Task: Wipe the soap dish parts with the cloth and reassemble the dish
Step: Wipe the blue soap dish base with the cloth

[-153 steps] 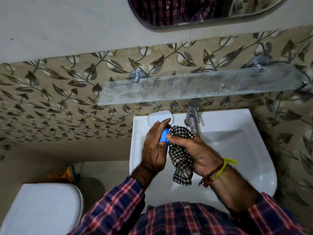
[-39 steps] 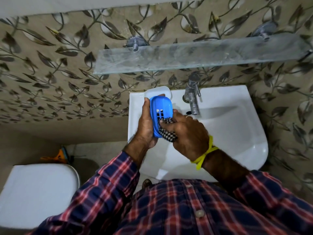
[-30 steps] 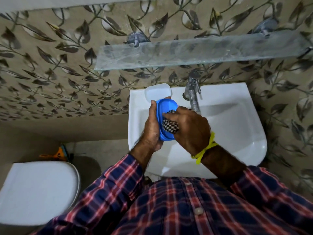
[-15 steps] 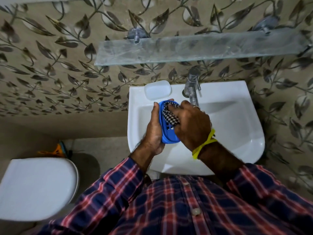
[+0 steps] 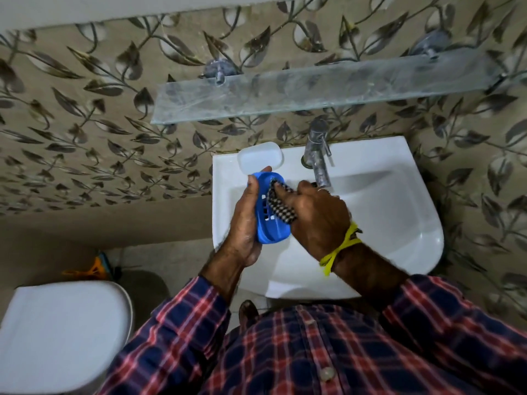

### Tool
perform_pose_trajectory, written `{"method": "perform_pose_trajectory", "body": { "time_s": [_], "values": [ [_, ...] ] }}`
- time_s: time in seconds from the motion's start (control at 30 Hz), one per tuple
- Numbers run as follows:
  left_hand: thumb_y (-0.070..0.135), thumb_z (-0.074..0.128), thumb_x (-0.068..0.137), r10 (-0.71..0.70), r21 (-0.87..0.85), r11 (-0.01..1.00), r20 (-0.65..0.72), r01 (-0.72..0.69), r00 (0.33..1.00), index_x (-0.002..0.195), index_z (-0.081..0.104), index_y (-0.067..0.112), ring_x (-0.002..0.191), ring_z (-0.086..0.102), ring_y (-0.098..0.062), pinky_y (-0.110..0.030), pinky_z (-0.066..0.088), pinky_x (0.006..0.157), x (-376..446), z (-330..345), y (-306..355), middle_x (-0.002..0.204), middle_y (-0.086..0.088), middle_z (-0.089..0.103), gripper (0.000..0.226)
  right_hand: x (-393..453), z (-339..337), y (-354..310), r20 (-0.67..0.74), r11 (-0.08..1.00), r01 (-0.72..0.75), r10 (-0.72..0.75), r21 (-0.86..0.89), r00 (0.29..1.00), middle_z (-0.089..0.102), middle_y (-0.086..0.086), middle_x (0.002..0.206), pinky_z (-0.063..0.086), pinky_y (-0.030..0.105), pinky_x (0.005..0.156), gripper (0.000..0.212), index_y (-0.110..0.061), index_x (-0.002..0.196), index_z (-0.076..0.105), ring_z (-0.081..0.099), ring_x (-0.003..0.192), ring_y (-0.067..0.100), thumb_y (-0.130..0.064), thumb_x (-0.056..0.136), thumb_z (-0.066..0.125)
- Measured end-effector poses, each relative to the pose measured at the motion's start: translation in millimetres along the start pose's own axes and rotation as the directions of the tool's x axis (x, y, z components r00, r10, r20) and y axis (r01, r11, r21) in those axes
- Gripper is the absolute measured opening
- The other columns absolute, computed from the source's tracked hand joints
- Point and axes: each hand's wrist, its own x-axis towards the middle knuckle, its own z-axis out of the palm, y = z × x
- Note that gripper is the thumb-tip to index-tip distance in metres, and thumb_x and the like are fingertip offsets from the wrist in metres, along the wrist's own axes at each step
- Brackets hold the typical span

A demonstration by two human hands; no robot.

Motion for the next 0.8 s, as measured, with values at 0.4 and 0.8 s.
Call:
{"method": "perform_pose_trajectory", "body": {
  "time_s": [0.4, 0.8],
  "values": [
    [0.054, 0.036, 0.102, -0.004, -0.007, 1.0, -0.067, 0.003, 0.998, 0.139, 0.056, 0.028, 0.113, 0.062, -0.03, -0.049, 0.048, 0.101, 7, 9, -9, 0.122, -0.011, 0.067, 0.05, 12, 6, -15, 0.137, 0.979, -0.145, 0.126, 0.144, 0.983, 0.058, 0.008, 0.121, 0.053, 0.044, 0.083, 0.067, -0.029, 0.149, 0.04, 0.06, 0.108, 0.036, -0.019, 0.085, 0.057],
    [0.057, 0.036, 0.1, 0.112, 0.082, 0.991, -0.073, -0.106, 0.991, 0.14, 0.055, 0.032, 0.108, 0.062, -0.033, -0.053, 0.049, 0.098, 13, 0, -1, 0.126, -0.024, 0.065, 0.051, -5, 13, -3, 0.054, 0.992, -0.008, 0.001, 0.124, 0.999, 0.061, 0.003, 0.103, 0.054, 0.041, 0.071, 0.049, -0.037, 0.139, 0.051, 0.064, 0.091, 0.035, -0.024, 0.092, 0.054]
  ]
}}
